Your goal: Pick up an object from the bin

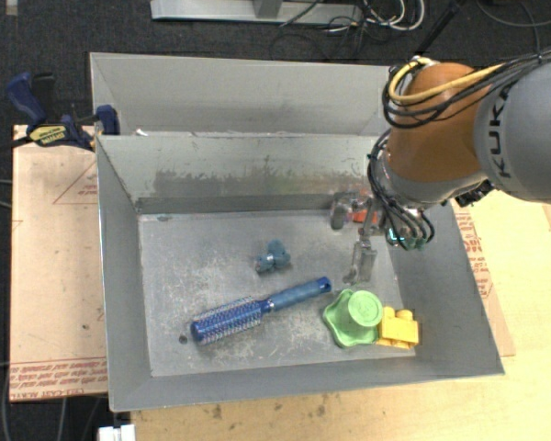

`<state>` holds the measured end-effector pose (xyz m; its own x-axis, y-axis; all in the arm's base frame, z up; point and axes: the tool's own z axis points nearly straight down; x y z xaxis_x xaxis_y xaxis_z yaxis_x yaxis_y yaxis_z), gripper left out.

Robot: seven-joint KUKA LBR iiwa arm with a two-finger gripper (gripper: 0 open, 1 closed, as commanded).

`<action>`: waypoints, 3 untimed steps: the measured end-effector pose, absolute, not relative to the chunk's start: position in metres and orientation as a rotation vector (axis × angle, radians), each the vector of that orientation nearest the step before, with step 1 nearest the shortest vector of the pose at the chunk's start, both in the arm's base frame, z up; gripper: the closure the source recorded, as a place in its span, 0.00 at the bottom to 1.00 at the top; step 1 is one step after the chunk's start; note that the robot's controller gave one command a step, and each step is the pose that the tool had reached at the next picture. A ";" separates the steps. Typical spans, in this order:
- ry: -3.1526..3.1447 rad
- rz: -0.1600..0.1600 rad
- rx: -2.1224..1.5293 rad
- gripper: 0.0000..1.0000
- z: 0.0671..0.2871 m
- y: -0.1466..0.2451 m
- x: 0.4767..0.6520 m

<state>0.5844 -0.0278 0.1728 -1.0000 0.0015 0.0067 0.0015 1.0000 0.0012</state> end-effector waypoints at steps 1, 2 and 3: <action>-3.134 -0.002 0.036 0.00 0.073 -0.012 0.516; -3.145 -0.002 0.084 0.00 0.070 -0.001 0.550; -3.143 -0.001 0.084 1.00 0.070 -0.001 0.549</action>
Offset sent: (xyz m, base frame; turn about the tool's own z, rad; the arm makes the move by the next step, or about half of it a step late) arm -0.0651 0.0147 -0.0956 -0.0239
